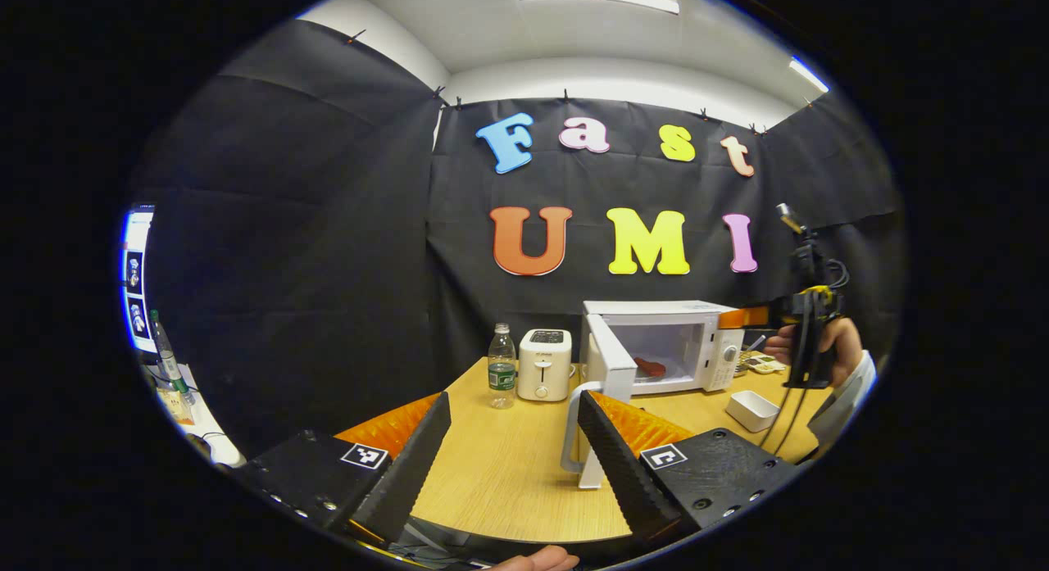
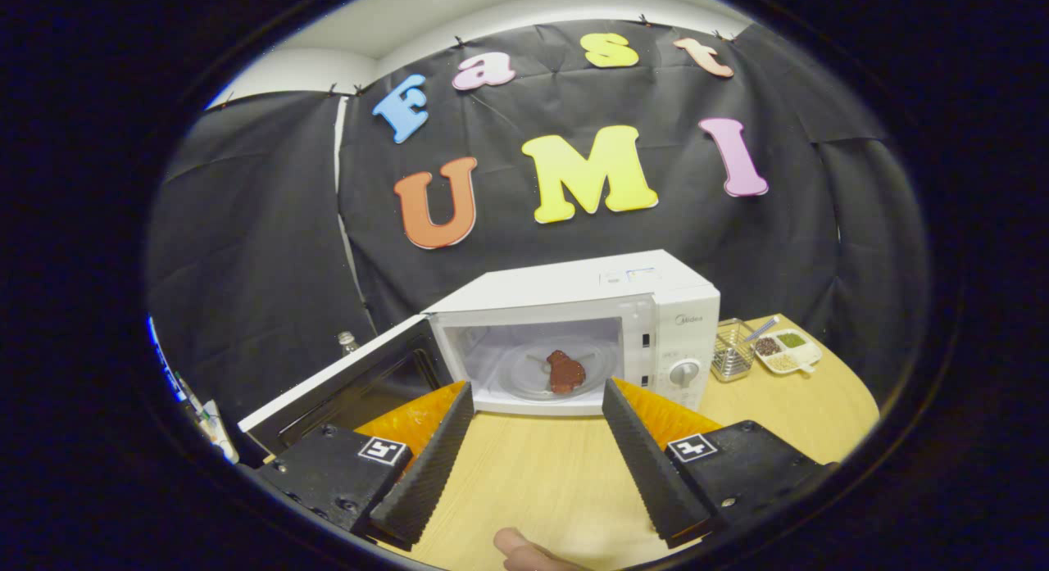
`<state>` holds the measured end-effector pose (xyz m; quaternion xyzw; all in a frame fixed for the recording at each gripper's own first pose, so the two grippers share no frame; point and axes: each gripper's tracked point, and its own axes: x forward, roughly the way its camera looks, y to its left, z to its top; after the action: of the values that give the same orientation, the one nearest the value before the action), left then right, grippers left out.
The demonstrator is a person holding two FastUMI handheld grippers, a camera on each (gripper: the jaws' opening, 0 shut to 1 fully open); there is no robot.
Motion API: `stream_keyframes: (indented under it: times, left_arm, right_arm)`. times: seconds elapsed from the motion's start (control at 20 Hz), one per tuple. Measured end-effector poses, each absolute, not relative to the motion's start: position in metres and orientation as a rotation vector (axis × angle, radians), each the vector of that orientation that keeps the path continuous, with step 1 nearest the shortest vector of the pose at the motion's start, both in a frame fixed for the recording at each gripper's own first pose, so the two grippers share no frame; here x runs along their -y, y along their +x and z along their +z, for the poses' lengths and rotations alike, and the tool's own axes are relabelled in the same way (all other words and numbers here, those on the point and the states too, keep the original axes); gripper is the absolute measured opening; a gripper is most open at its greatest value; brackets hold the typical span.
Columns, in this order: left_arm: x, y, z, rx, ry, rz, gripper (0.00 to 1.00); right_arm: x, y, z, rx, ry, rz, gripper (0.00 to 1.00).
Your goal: Open the microwave oven with the left hand, put the food in, and close the microwave oven.
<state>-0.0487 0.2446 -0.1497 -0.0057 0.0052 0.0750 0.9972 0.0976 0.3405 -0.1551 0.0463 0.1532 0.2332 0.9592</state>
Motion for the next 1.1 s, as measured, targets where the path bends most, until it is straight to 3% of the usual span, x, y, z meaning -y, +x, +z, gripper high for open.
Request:
stream_keyframes:
  times: [0.05,0.1,0.15,0.2,0.25,0.3,0.35,0.4,0.45,0.5,0.55,0.6,0.7,0.8,0.85,0.9,0.95,1.0,1.1]
  left_arm:
    - [-0.247,-0.041,-0.155,-0.021,-0.028,0.15,0.95]
    - [-0.253,-0.034,-0.161,-0.03,-0.037,0.152,0.92]
    - [-0.257,-0.025,-0.165,-0.029,-0.043,0.144,0.75]
    - [-0.261,-0.018,-0.17,-0.034,-0.049,0.14,0.7]
    - [-0.267,-0.009,-0.173,-0.028,-0.054,0.135,0.83]
    - [-0.264,0.0,-0.179,-0.034,-0.056,0.105,0.67]
    - [-0.261,0.004,-0.185,-0.05,-0.057,0.082,0.45]
    - [-0.264,0.008,-0.189,-0.05,-0.05,0.075,0.22]
    - [-0.264,0.016,-0.196,-0.058,-0.048,0.071,0.47]
    - [-0.261,0.022,-0.201,-0.064,-0.045,0.054,0.25]
    - [-0.257,0.026,-0.205,-0.069,-0.041,0.036,0.26]
    - [-0.255,0.036,-0.204,-0.049,-0.025,0.022,0.26]
    - [-0.245,0.035,-0.211,-0.091,-0.042,-0.007,0.0]
    - [-0.245,0.056,-0.219,-0.088,-0.01,-0.005,0.0]
    - [-0.237,0.064,-0.222,-0.093,-0.01,-0.025,0.0]
    - [-0.233,0.073,-0.225,-0.105,-0.008,-0.034,0.0]
    - [-0.23,0.08,-0.23,-0.121,-0.009,-0.046,0.0]
    - [-0.225,0.085,-0.231,-0.126,-0.008,-0.059,0.0]
    - [-0.219,0.091,-0.235,-0.134,0.001,-0.063,0.0]
  right_arm:
    - [-0.33,0.084,-0.143,-0.27,0.067,0.476,1.0]
    - [-0.318,0.071,-0.133,-0.24,0.048,0.467,0.89]
    - [-0.308,0.057,-0.126,-0.211,0.038,0.463,1.0]
    - [-0.301,0.043,-0.117,-0.182,0.045,0.471,1.0]
    - [-0.294,0.029,-0.112,-0.167,0.055,0.47,0.9]
    - [-0.287,0.017,-0.108,-0.154,0.066,0.474,1.0]
    - [-0.28,0.005,-0.103,-0.138,0.07,0.476,0.9]
    - [-0.275,-0.006,-0.098,-0.121,0.07,0.482,0.9]
    - [-0.27,-0.014,-0.096,-0.108,0.068,0.483,0.89]
    - [-0.264,-0.021,-0.093,-0.1,0.066,0.478,1.0]
    - [-0.257,-0.028,-0.093,-0.097,0.066,0.474,0.89]
    - [-0.253,-0.032,-0.092,-0.096,0.065,0.472,0.89]
    - [-0.245,-0.036,-0.089,-0.088,0.051,0.464,0.9]
    - [-0.236,-0.04,-0.088,-0.085,0.042,0.454,0.89]
    - [-0.234,-0.043,-0.087,-0.083,0.043,0.457,1.0]
    - [-0.233,-0.046,-0.085,-0.079,0.047,0.464,0.9]
    - [-0.231,-0.048,-0.084,-0.075,0.05,0.468,0.9]
    - [-0.227,-0.049,-0.082,-0.073,0.049,0.467,1.0]
    - [-0.219,-0.053,-0.079,-0.064,0.047,0.462,1.0]
